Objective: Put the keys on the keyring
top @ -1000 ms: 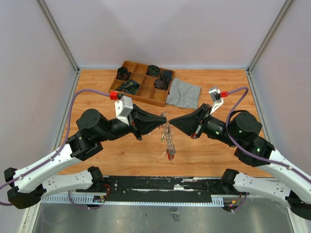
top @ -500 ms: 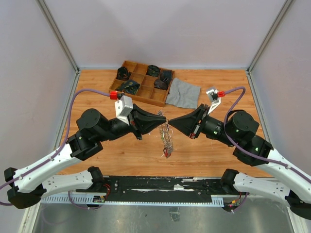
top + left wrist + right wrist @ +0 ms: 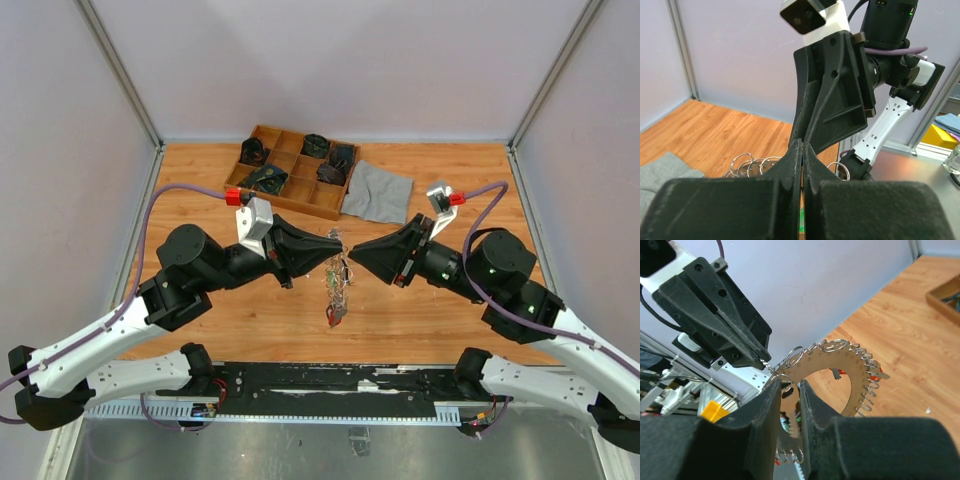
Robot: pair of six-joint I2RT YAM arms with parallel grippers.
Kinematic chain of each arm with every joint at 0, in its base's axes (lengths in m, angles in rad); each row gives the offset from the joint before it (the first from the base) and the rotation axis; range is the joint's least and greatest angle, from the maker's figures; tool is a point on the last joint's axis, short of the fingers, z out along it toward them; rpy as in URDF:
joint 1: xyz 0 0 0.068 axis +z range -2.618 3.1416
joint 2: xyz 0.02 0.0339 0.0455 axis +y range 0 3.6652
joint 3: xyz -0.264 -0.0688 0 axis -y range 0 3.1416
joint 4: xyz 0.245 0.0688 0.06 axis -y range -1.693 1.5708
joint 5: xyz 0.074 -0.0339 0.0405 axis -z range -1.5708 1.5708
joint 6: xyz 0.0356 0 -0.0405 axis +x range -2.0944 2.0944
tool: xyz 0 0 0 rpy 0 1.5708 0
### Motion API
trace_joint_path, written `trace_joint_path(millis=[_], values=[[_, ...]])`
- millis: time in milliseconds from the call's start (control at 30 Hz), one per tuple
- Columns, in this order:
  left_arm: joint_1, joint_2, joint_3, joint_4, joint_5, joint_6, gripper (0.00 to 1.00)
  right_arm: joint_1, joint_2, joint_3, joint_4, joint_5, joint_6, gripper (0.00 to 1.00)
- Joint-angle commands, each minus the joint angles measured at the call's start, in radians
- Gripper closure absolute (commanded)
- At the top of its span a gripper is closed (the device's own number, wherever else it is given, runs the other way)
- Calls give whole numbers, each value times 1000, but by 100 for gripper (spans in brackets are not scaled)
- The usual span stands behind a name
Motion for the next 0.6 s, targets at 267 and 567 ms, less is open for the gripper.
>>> trace_joint_path(millis=[267, 567], values=[[-9, -22, 22, 74, 45, -4, 99, 6, -59, 31, 17, -204, -601, 58], [-9, -17, 42, 80, 127, -11, 100, 7, -22, 64, 16, -328, -755, 54]])
